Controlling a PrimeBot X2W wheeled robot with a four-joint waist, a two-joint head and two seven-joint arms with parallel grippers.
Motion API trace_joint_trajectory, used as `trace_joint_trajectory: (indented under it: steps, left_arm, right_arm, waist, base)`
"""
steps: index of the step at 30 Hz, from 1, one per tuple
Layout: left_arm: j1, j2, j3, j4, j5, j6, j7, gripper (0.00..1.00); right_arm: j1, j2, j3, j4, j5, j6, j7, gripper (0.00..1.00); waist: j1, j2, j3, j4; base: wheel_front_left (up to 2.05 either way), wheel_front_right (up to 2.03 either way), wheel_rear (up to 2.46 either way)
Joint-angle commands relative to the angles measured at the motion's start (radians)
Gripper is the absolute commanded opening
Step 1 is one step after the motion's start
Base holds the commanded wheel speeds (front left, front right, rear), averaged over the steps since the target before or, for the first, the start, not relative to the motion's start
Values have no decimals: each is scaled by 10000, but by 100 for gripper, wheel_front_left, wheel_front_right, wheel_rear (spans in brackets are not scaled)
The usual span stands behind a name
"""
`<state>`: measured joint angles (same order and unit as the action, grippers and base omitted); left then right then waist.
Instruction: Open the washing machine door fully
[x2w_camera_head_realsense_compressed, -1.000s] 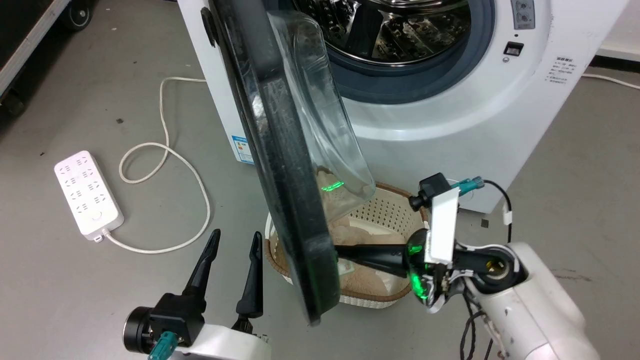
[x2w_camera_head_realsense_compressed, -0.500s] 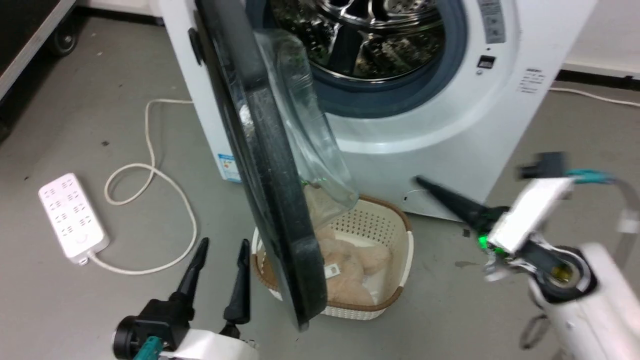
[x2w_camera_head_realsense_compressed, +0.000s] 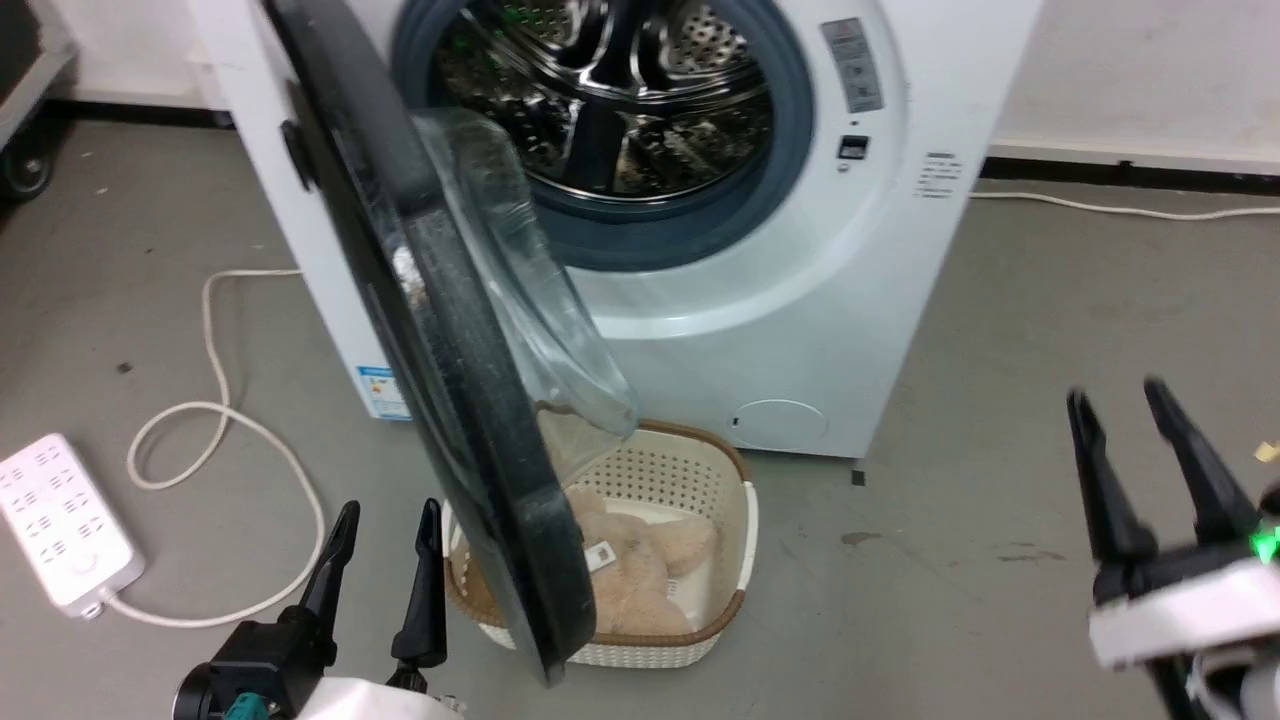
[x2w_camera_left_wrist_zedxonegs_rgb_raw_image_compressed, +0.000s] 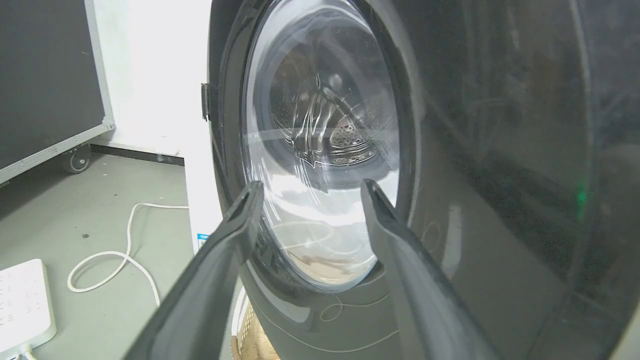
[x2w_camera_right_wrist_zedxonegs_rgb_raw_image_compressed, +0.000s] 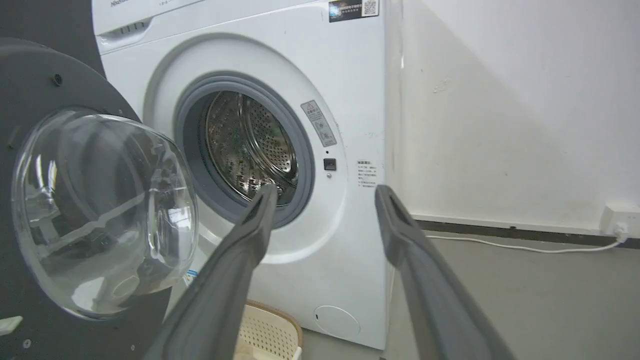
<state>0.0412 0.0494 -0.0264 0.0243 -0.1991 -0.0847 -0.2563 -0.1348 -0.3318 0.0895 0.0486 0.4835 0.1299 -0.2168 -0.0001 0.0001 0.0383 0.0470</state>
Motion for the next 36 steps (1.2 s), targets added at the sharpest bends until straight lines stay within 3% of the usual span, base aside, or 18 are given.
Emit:
trace_joint_trajectory:
  steps: [1,6,8,12,17,18,19,20,28,36]
  left_arm:
    - [89,8,49,9,-85,-71,-55,100]
    - [123,27,157,96,-22,-230,-55,100]
    - [151,30,200,120,33,-263,-55,100]
    - [187,28,202,163,151,-310,-55,100]
    - [276,22,264,136,246,-322,-55,100]
    - [291,20,265,148,248,-322,-55,78]
    - [298,19,249,165,242,-325,-55,7]
    - [301,18,226,167,241,-328,-55,0]
    - [158,12,482,-255,-99,-107,-55,0]
    - [-646,10,933,-2772,-1045,436,-55,0]
  right_arm:
    - [420,349,-249,-195,-584,8,-140,100]
    - [1624,1964,-1415,-899,-2739,8,-371,100]
    - [1916,2326,-1550,-1041,-3466,8,-410,100]
    - [2207,2714,-1652,-1189,-4090,8,-442,100]
    - [2328,2806,-1657,-1315,-4072,8,-447,100]
    - [2336,2809,-1661,-1312,-3963,8,-447,100]
    - [2336,2810,-1670,-1306,-3873,8,-447,100]
    - [2333,2811,-1674,-1298,-3821,8,-448,100]
    - [2284,2814,-1639,-1277,-3692,8,-449,100]
    - [2277,2815,-1687,-1293,-3558,8,-449,100]
  waist:
    - [1,-1,-33,-126]
    - [1,-1,-14,-353]
    - [1,-1,-13,-423]
    - [1,-1,-21,-483]
    - [1,-1,-62,-506]
    - [1,-1,-57,-499]
    - [1,-1,-55,-490]
    - [1,-1,-55,-481]
    - [1,-1,-73,-382]
    - [1,-1,-200,-266]
  base:
    - [0,0,0]
    - [0,0,0]
    - [0,0,0]
    - [0,0,0]
    - [0,0,0]
    - [0,0,0]
    - [0,0,0]
    - [0,0,0]
    - [0,0,0]
    - [0,0,0]
